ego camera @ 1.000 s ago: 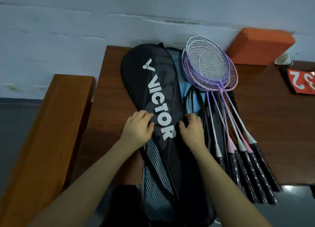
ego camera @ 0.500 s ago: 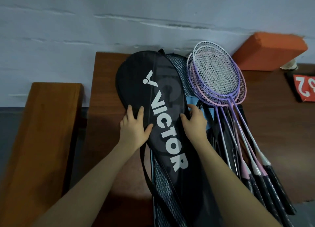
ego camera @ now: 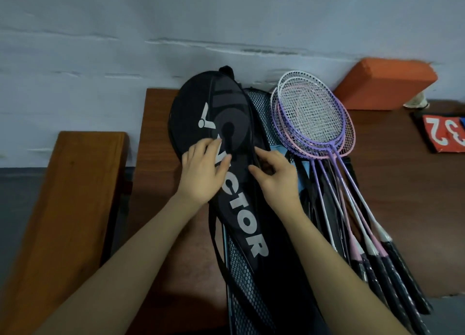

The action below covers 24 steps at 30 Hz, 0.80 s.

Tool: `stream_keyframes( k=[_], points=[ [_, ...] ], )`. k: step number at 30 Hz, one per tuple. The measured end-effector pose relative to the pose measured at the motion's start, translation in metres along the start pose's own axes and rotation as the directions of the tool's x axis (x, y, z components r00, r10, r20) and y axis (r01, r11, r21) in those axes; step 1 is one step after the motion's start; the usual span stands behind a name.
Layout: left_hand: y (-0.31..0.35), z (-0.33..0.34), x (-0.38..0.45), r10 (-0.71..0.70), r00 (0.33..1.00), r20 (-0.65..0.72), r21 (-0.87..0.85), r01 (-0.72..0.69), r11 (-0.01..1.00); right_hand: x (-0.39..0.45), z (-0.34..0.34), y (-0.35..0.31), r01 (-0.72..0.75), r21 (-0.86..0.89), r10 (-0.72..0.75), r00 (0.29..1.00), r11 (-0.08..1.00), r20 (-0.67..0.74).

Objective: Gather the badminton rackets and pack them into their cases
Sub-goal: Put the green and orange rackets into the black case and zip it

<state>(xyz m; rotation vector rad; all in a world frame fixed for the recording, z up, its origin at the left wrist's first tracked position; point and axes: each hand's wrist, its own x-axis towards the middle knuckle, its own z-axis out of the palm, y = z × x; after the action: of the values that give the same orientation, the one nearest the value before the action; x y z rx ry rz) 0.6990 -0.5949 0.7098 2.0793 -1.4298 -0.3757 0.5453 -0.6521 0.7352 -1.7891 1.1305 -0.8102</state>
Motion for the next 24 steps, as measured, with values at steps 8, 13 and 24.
stream_keyframes(
  k=[8, 13, 24],
  points=[
    [0.038, -0.039, 0.028, -0.109, 0.992, -0.07, -0.158, 0.097, 0.983, -0.022, -0.001, -0.008, 0.173, -0.056, -0.167, 0.982, 0.983, 0.089],
    [0.046, -0.041, 0.029, -0.264, 0.963, -0.059, -0.234, 0.244, 0.941, -0.029, 0.002, -0.009, 0.194, -0.071, -0.185, 0.975, 0.978, 0.124],
    [0.036, -0.052, -0.01, -0.373, 0.927, -0.051, -0.618, 0.264, 0.74, -0.026, -0.008, -0.025, 0.077, 0.04, -0.08, 0.994, 0.996, 0.07]
  ],
)
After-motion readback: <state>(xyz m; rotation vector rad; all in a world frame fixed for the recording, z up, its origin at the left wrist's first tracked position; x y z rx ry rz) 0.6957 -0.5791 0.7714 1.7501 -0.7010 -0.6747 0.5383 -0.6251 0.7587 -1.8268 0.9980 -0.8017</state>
